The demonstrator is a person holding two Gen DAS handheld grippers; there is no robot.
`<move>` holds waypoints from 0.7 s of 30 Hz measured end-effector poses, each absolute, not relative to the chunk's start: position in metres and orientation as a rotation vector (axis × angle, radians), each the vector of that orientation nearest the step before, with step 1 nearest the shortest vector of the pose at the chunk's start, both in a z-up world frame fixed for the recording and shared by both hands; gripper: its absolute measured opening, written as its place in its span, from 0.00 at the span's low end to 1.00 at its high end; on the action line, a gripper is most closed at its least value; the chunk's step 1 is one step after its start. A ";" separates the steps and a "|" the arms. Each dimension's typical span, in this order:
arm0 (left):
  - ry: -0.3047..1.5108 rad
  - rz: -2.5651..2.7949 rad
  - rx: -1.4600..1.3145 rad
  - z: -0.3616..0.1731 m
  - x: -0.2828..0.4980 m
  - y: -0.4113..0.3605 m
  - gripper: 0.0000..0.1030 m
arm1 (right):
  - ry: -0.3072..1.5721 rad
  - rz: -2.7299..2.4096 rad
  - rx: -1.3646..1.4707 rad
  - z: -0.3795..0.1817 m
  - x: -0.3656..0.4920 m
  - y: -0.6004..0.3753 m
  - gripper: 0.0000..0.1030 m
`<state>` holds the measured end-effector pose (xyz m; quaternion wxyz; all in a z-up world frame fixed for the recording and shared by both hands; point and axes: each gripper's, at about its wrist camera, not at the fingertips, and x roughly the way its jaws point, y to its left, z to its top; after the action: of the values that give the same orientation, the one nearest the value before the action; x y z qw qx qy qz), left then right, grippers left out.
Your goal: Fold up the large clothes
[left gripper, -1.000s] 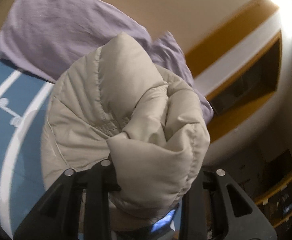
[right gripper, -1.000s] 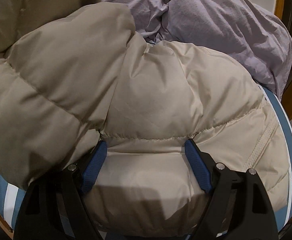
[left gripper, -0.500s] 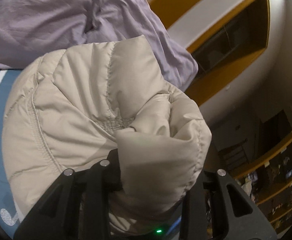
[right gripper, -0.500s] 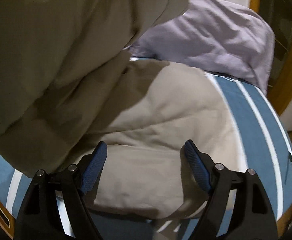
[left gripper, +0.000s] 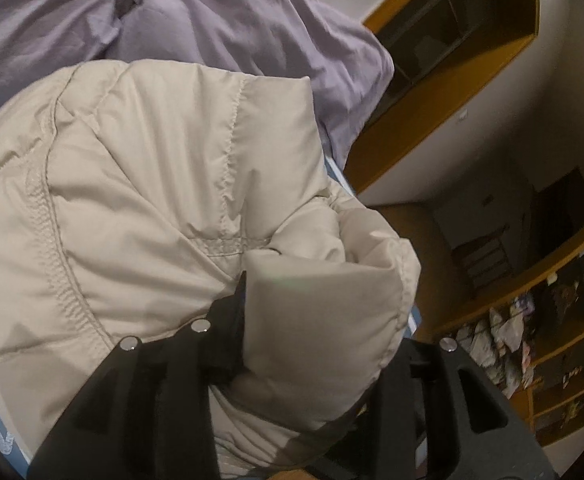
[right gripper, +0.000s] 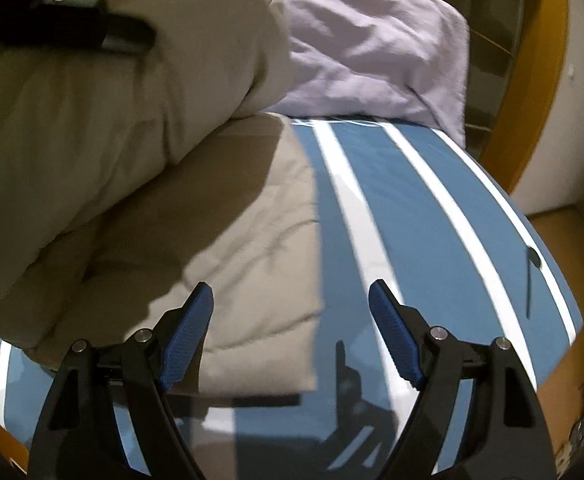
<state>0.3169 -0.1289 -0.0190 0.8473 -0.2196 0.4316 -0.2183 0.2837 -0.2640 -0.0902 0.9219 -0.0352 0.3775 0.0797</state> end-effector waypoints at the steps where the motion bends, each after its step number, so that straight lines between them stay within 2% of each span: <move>1: 0.919 -0.460 -0.442 -0.021 0.317 -0.135 0.36 | 0.779 0.155 -0.060 -0.090 0.283 -0.269 0.79; 5: 0.932 -0.448 -0.392 -0.022 0.320 -0.147 0.42 | 0.785 0.128 -0.026 -0.089 0.284 -0.284 0.79; 6: 0.929 -0.453 -0.385 -0.020 0.319 -0.149 0.50 | 0.786 0.122 -0.017 -0.089 0.284 -0.287 0.79; 9: 0.919 -0.452 -0.362 -0.013 0.313 -0.153 0.64 | 0.787 0.107 0.003 -0.086 0.284 -0.294 0.79; 18: 0.836 -0.402 -0.299 0.024 0.285 -0.139 0.77 | 0.774 0.055 0.042 -0.076 0.279 -0.314 0.79; 21: 0.795 -0.352 -0.280 0.039 0.275 -0.123 0.77 | 0.771 0.046 0.054 -0.074 0.278 -0.318 0.79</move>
<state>0.2747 -0.1228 0.0392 0.8975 -0.1350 0.3839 -0.1701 0.2780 -0.3184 -0.0736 0.9260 0.0262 0.3761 0.0222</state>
